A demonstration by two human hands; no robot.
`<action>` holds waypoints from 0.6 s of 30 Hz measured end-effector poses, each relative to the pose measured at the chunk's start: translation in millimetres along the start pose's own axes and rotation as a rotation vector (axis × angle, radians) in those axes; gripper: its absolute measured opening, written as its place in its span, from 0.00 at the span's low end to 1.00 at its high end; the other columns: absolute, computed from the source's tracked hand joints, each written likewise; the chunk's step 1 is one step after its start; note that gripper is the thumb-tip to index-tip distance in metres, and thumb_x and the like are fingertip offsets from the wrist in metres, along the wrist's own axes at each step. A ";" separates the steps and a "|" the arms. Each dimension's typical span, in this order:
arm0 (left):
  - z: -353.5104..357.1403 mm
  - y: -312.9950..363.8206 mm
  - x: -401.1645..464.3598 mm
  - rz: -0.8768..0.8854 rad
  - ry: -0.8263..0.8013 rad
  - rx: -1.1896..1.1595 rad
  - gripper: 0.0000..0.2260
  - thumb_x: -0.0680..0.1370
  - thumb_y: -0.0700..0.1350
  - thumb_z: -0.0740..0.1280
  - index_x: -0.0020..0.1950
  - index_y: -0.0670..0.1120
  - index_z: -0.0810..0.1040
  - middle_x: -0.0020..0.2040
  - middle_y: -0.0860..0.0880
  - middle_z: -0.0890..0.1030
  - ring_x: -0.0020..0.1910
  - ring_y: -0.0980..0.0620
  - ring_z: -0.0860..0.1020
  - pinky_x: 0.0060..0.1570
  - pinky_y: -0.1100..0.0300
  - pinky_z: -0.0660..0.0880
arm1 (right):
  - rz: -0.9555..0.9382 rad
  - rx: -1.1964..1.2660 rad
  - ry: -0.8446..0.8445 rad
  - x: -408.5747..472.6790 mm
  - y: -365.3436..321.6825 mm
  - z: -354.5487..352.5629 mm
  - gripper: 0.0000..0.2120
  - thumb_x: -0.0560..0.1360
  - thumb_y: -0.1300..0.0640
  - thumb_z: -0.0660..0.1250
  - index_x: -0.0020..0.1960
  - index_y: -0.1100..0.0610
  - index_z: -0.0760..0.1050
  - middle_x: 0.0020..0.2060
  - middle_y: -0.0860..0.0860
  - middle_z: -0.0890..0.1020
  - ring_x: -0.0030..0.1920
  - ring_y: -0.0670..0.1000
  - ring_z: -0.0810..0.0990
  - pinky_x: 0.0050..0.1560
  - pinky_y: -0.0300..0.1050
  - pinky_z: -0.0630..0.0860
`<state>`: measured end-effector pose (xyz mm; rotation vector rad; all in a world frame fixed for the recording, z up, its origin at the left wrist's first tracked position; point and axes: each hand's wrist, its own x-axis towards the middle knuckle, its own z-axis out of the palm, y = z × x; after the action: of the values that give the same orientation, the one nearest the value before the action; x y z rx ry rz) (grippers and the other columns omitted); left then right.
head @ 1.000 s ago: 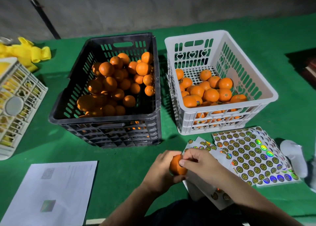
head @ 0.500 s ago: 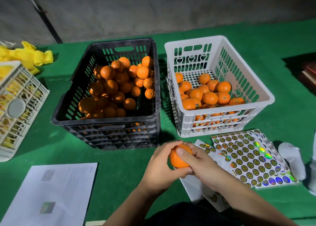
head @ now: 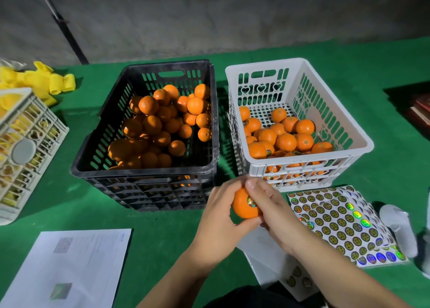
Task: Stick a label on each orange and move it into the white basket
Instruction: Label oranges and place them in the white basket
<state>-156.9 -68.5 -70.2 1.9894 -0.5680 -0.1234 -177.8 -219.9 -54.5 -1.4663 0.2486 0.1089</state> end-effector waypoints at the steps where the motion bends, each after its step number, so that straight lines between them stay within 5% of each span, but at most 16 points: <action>1: -3.3 4.8 7.6 0.036 -0.003 0.032 0.33 0.74 0.54 0.75 0.76 0.65 0.66 0.73 0.67 0.70 0.73 0.58 0.67 0.68 0.62 0.67 | -0.054 -0.032 0.015 6.0 -9.5 -1.9 0.22 0.73 0.33 0.69 0.56 0.48 0.82 0.50 0.54 0.87 0.53 0.54 0.86 0.55 0.50 0.83; 4: -24.5 9.4 35.5 0.175 0.121 0.247 0.22 0.80 0.60 0.68 0.74 0.60 0.72 0.73 0.64 0.72 0.71 0.60 0.70 0.72 0.62 0.64 | -0.253 -0.212 0.118 32.5 -42.6 -16.1 0.19 0.75 0.31 0.65 0.53 0.44 0.81 0.43 0.43 0.86 0.45 0.43 0.84 0.47 0.38 0.80; 6: -49.4 0.4 56.7 0.213 0.264 0.481 0.14 0.82 0.57 0.66 0.65 0.55 0.79 0.65 0.59 0.80 0.62 0.55 0.77 0.64 0.54 0.69 | -0.291 -0.314 0.243 59.4 -57.1 -38.3 0.21 0.74 0.31 0.65 0.51 0.47 0.81 0.39 0.42 0.84 0.42 0.43 0.84 0.45 0.42 0.79; 8: -71.2 -9.1 73.4 0.109 0.313 0.655 0.11 0.83 0.55 0.65 0.61 0.52 0.82 0.59 0.54 0.83 0.56 0.48 0.79 0.57 0.51 0.70 | -0.252 -0.430 0.321 89.6 -61.6 -64.4 0.23 0.76 0.31 0.65 0.44 0.52 0.77 0.32 0.47 0.80 0.38 0.51 0.82 0.42 0.52 0.78; 12: -68.6 -13.7 86.1 -0.159 0.207 0.866 0.20 0.84 0.60 0.52 0.61 0.56 0.81 0.55 0.54 0.83 0.55 0.47 0.79 0.52 0.51 0.73 | -0.096 -0.723 0.355 136.2 -54.9 -97.6 0.26 0.76 0.28 0.62 0.37 0.50 0.69 0.29 0.49 0.71 0.36 0.54 0.74 0.38 0.48 0.65; 14: -65.6 -14.5 87.1 -0.178 0.191 0.905 0.25 0.82 0.61 0.46 0.60 0.56 0.81 0.53 0.54 0.84 0.54 0.47 0.79 0.51 0.52 0.73 | 0.060 -0.926 0.266 152.8 -51.1 -98.0 0.29 0.78 0.28 0.59 0.46 0.54 0.77 0.36 0.54 0.78 0.42 0.59 0.78 0.38 0.49 0.69; 15: -66.0 -16.0 88.0 -0.183 0.190 0.912 0.27 0.82 0.61 0.45 0.59 0.56 0.82 0.53 0.54 0.84 0.54 0.47 0.80 0.51 0.52 0.74 | 0.170 -1.018 0.211 159.8 -48.7 -97.3 0.31 0.79 0.28 0.57 0.59 0.54 0.79 0.47 0.58 0.82 0.51 0.62 0.80 0.45 0.52 0.74; 16: -66.7 -17.9 88.5 -0.186 0.182 0.928 0.27 0.82 0.61 0.44 0.59 0.56 0.82 0.53 0.54 0.84 0.53 0.47 0.80 0.51 0.52 0.74 | 0.271 -1.094 0.181 164.7 -45.9 -95.2 0.34 0.79 0.28 0.55 0.72 0.52 0.73 0.61 0.59 0.80 0.62 0.64 0.77 0.57 0.57 0.76; 18: -67.2 -19.5 88.5 -0.201 0.160 0.967 0.27 0.82 0.60 0.44 0.56 0.55 0.82 0.52 0.54 0.84 0.52 0.48 0.80 0.50 0.52 0.75 | 0.362 -1.234 0.227 167.1 -43.4 -87.4 0.38 0.79 0.27 0.52 0.82 0.47 0.57 0.79 0.59 0.64 0.76 0.66 0.63 0.74 0.63 0.64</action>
<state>-50.3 -45.5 -41.4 2.9588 -0.3362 0.2359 -14.9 -324.2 -58.7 -2.6494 0.7100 0.4450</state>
